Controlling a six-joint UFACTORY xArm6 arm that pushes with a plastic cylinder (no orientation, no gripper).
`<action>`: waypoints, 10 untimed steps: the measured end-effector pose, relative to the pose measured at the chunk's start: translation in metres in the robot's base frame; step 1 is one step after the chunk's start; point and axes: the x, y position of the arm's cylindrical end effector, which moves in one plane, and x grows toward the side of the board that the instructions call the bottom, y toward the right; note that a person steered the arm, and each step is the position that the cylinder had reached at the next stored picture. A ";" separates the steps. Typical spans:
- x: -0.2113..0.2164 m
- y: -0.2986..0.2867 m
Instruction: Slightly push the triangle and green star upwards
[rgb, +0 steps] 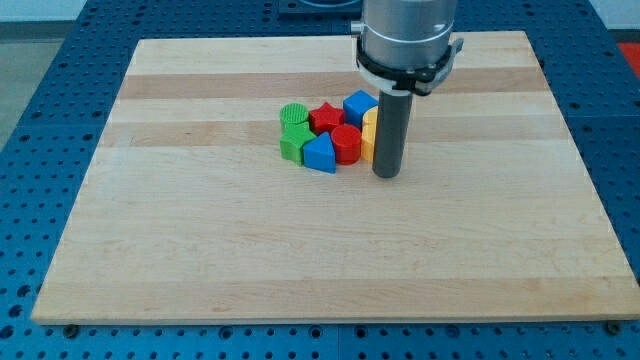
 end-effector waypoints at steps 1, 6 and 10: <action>0.021 -0.019; 0.001 -0.071; -0.006 -0.071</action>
